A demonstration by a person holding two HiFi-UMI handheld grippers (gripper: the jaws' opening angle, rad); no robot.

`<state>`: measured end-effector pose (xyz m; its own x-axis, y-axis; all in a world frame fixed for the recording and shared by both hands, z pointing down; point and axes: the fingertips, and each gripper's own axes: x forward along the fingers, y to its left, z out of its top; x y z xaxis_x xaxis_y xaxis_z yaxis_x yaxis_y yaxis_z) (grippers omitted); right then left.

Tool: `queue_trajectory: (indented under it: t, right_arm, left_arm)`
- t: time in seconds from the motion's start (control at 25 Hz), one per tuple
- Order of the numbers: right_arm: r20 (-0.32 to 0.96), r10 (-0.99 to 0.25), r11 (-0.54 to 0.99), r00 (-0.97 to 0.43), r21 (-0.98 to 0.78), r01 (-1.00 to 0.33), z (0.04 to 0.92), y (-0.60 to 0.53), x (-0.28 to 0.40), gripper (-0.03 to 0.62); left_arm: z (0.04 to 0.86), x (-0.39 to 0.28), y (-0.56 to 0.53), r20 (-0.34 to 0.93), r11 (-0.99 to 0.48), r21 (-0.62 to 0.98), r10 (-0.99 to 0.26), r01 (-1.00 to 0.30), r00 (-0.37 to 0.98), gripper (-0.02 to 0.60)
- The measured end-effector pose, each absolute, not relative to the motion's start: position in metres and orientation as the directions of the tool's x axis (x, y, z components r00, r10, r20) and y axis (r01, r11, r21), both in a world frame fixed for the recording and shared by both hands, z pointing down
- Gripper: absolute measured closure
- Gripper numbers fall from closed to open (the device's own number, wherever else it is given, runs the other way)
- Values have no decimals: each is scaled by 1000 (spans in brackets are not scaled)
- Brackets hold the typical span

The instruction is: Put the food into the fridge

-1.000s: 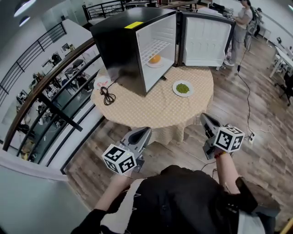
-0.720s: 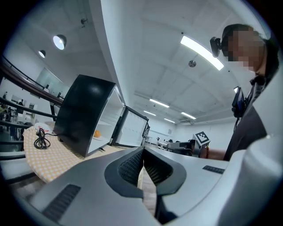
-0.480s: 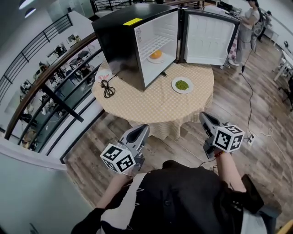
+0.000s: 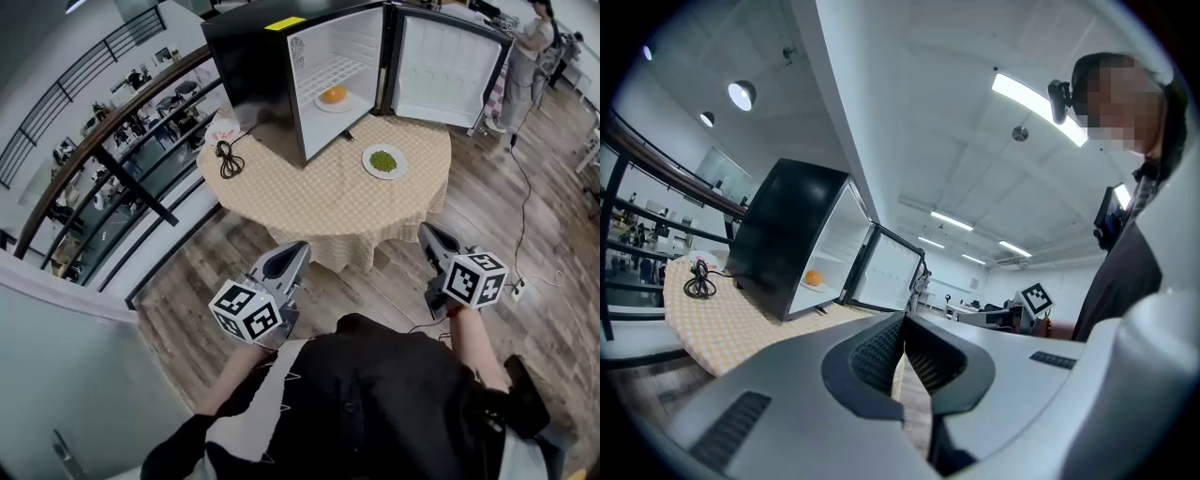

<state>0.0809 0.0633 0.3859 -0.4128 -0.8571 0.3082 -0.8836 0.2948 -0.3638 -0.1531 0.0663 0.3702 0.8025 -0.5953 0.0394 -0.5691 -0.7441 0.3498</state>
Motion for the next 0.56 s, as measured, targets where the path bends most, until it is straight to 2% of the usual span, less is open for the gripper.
queue_trajectory:
  t: [0.56]
  right_arm:
    - [291,-876,273,-385,-359,-893,382,66,84,579]
  left_arm:
    - [364,-153,66,27,-739,359,-603,-571,797,569]
